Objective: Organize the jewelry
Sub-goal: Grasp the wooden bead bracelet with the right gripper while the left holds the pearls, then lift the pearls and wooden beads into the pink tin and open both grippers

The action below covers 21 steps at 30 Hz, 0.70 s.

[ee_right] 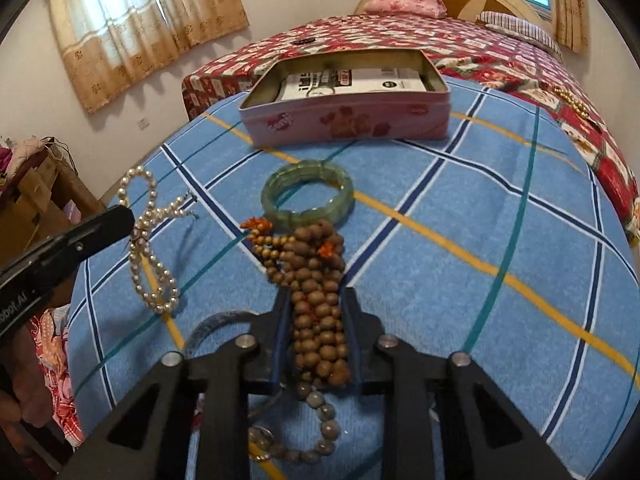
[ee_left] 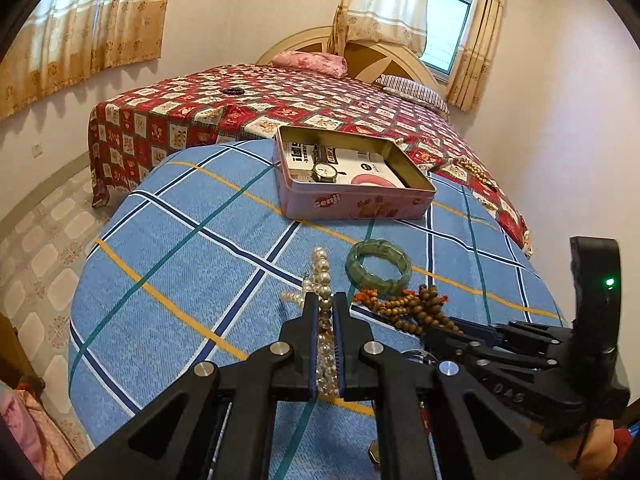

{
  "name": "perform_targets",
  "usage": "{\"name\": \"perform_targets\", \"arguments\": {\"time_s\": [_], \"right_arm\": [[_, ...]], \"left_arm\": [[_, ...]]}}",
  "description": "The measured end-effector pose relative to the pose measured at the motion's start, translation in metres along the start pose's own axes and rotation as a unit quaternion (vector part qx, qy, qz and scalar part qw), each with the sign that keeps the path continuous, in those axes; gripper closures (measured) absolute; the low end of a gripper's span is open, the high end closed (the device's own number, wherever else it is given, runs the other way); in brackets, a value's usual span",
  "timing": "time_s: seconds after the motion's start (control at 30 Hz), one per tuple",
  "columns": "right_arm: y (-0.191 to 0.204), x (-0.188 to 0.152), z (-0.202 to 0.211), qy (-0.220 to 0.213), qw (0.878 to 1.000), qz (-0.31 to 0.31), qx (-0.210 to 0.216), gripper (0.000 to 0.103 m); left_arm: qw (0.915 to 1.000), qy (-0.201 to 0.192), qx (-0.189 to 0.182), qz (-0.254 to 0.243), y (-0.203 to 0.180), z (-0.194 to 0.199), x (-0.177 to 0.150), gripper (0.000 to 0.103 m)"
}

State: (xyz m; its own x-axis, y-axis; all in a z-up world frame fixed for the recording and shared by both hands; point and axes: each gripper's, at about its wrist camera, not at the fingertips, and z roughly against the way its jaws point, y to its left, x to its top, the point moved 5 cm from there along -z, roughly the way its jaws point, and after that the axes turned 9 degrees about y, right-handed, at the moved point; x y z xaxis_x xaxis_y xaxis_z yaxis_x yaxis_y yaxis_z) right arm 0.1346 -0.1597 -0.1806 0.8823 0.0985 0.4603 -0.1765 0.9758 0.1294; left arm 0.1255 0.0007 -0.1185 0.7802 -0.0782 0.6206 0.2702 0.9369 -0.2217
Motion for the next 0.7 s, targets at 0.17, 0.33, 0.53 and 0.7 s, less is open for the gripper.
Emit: {"name": "perform_targets", "arguments": {"time_s": [0.17,0.33,0.53,0.7], "right_arm": [[-0.008,-0.004,0.027,-0.026,0.999,-0.015,0.024,0.078],[-0.019,0.001,0.061,-0.074,0.995,-0.037,0.052,0.078],[-0.034,0.008,0.076,-0.106,0.991,-0.069,0.042,0.078],[-0.044,0.008,0.064,-0.096,0.991,-0.093,0.033,0.078]], "left_arm": [[1.0000,-0.004,-0.004,0.000,-0.002,0.002,0.001,0.097],[0.9999,-0.007,-0.008,0.003,-0.002,0.003,0.001,0.097],[0.9998,-0.012,-0.016,-0.001,-0.006,0.007,0.002,0.097],[0.9995,-0.014,-0.027,-0.003,-0.008,0.006,0.005,0.097]]}}
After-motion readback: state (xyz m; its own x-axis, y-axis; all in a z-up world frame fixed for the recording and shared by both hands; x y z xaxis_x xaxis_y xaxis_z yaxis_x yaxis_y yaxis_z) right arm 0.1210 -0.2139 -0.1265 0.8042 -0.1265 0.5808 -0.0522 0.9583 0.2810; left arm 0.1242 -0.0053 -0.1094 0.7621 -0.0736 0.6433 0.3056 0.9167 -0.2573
